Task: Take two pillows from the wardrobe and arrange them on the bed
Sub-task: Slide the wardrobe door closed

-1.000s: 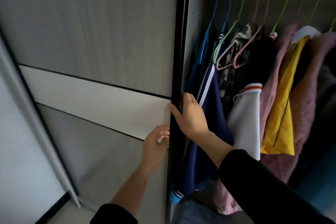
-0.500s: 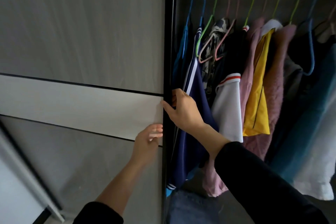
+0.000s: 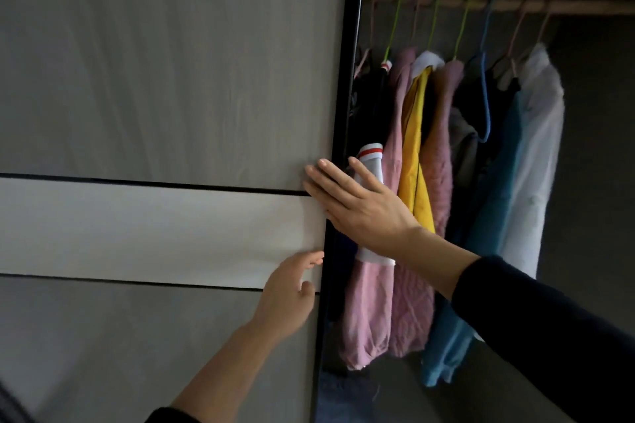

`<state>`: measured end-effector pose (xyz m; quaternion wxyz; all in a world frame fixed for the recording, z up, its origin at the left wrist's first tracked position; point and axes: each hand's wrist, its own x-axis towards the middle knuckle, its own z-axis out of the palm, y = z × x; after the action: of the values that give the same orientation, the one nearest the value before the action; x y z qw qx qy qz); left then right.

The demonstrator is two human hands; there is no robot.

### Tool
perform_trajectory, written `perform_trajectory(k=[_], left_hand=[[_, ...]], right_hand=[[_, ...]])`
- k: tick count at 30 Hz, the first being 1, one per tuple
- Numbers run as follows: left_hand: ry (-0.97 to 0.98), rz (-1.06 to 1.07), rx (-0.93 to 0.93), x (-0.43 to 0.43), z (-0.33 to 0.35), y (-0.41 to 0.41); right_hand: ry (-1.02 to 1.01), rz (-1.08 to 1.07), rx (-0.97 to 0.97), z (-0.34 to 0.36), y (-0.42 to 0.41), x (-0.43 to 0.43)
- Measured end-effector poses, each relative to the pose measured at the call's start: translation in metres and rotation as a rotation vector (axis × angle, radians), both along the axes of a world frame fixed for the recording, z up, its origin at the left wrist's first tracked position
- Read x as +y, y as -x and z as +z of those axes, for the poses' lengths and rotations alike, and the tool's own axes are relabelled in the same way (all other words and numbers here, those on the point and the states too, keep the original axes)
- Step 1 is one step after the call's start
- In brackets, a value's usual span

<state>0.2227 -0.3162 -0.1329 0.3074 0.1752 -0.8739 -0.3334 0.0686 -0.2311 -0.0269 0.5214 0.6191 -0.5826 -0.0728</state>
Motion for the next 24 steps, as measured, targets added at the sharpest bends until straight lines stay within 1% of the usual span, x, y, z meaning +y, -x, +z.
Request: perform_trajectory(k=[2, 4, 8, 10, 11, 13, 16, 19, 24], left_hand=[[0.064, -0.019, 0.003, 0.012, -0.003, 0.013], [0.089, -0.045, 0.006, 0.024, -0.004, 0.026], [0.160, -0.128, -0.011, 0.048, -0.005, 0.053], [0.234, -0.166, -0.032, 0.064, -0.004, 0.067], [0.318, -0.140, -0.038, 0.072, -0.004, 0.074], [0.543, 0.004, -0.040, 0.086, -0.004, 0.088], [0.733, 0.182, -0.087, 0.102, 0.001, 0.113], [0.842, 0.261, -0.190, 0.120, 0.004, 0.140], [0.913, 0.317, -0.205, 0.162, -0.002, 0.184]], right_hand=[[0.029, -0.036, 0.035, -0.002, 0.013, 0.015], [0.051, -0.044, 0.050, -0.001, 0.026, 0.031], [0.048, -0.089, 0.055, 0.000, 0.051, 0.066], [0.045, -0.111, 0.038, 0.000, 0.061, 0.085], [0.053, -0.117, 0.035, 0.000, 0.066, 0.095], [0.072, -0.134, 0.044, 0.001, 0.079, 0.115], [0.048, -0.191, 0.041, 0.002, 0.098, 0.146], [0.005, -0.260, 0.033, 0.006, 0.119, 0.176], [-0.043, -0.307, 0.004, 0.009, 0.156, 0.223]])
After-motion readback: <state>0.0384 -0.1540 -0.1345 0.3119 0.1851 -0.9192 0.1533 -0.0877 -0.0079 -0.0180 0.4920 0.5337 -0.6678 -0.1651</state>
